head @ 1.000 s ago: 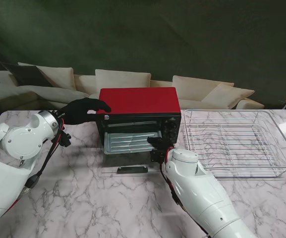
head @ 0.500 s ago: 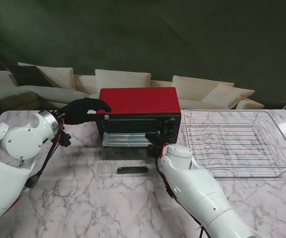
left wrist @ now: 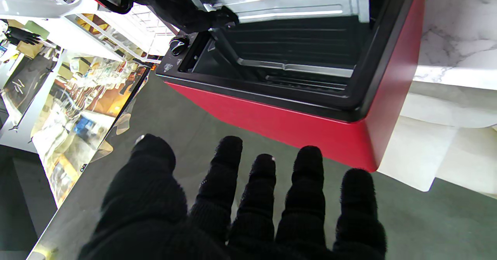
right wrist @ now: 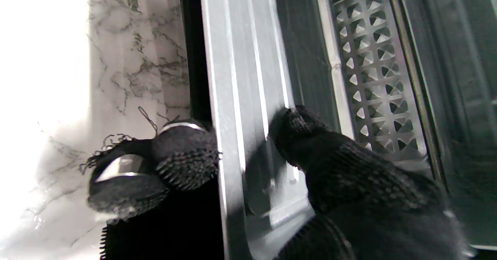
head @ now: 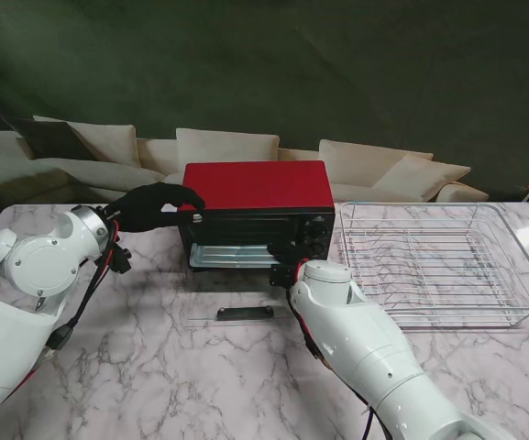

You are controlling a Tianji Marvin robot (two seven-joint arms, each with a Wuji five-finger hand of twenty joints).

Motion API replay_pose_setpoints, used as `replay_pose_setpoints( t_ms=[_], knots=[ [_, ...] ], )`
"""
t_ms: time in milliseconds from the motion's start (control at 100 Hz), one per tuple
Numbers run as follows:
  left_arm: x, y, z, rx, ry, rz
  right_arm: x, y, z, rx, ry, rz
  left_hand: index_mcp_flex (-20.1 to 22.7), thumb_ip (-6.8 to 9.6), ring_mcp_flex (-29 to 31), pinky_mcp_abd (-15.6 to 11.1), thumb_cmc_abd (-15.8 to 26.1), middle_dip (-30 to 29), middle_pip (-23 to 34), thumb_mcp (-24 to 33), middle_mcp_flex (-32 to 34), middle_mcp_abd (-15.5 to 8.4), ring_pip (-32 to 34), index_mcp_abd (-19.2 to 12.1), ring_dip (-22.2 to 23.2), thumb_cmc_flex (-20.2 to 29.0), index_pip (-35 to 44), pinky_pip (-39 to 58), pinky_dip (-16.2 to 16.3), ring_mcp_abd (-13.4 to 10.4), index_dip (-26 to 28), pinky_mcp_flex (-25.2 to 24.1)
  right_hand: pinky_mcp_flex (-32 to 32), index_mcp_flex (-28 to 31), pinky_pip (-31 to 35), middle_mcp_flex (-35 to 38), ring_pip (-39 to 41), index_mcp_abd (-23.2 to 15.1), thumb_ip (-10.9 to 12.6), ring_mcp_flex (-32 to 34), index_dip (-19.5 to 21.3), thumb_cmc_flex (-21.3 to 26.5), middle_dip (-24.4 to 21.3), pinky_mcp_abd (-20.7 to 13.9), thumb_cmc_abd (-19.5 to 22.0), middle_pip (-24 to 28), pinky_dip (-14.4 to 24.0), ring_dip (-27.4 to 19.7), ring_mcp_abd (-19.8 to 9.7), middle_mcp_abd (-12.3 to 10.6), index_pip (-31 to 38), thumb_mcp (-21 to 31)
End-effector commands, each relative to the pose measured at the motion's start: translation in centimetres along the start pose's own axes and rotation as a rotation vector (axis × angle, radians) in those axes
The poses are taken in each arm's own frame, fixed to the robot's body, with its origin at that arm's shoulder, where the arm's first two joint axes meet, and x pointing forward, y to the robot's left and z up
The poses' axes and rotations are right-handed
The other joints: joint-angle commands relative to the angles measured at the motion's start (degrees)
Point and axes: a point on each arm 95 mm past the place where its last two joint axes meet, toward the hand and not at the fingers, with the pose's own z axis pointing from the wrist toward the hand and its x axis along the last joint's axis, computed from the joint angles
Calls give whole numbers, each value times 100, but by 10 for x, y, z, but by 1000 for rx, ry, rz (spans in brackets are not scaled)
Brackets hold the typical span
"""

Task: Slide the trays into the oven

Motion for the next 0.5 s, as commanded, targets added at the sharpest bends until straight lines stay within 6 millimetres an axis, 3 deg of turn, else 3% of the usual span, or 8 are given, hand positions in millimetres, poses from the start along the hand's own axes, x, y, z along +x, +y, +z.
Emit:
replay_pose_setpoints(
  t_ms=[0,70,170,260,330,420,490],
  knots=[
    [1,1,0,-13,0,1,-9,-1,6,-6,-35,-11,119,-57,-52,-85,212,-34,-18,-137,-36,-45,-49,-85,-10,103,40,-119,45,-49,43,-81,-704,273,95,67,70,-1051,249,92,144,557,66,1007,343,257,56,-7,-166,-119,477,503],
    [1,1,-1,-14,-1,3,-9,-1,6,-10,-35,-16,127,-55,-54,-87,212,-33,-15,-133,-30,-47,-50,-100,-11,114,44,-119,45,-52,45,-80,-756,181,100,41,45,-1017,238,90,55,566,77,945,368,250,87,-20,-159,-151,412,393],
    [1,2,-1,-13,-3,2,-12,1,5,-12,-36,-26,125,-55,-52,-87,212,-33,-17,-134,-34,-48,-49,-94,-10,115,43,-121,44,-43,44,-82,-932,-264,63,-9,-142,-688,249,83,-868,596,-26,856,367,176,206,-87,-80,-181,407,-46],
    [1,2,-1,-11,-3,0,-15,5,2,-2,-45,-29,124,-56,-52,-89,212,-33,-16,-138,-31,-51,-50,-94,-11,108,42,-121,44,-47,44,-79,-1271,-744,-40,-370,-449,-327,351,-100,-1316,253,-128,795,397,135,249,-149,25,-139,204,-1085],
    [2,2,0,-12,-2,0,-17,8,1,0,-51,-31,119,-55,-55,-83,208,-34,-18,-138,-35,-45,-50,-93,-11,103,40,-119,45,-53,43,-78,-1473,-930,-116,-605,-567,-201,377,-309,-1425,-44,-210,771,323,32,264,-154,91,-92,50,-1385],
    [2,2,0,-14,0,1,-19,13,-1,-1,-58,-35,121,-56,-57,-77,205,-35,-19,-141,-37,-46,-52,-98,-11,100,41,-121,44,-42,43,-83,-1751,-891,-263,-912,-699,-54,495,-584,-1135,-725,-370,749,244,-42,312,-102,136,-34,-613,-1188],
    [2,1,0,-12,3,1,-20,17,-2,-3,-63,-41,119,-56,-52,-88,203,-35,-19,-138,-36,-48,-49,-96,-11,103,40,-119,44,-51,43,-76,-1925,-840,-384,-1042,-785,13,785,-743,-763,-1169,-411,757,242,-63,337,-110,170,-26,-1017,-994]
  ],
)
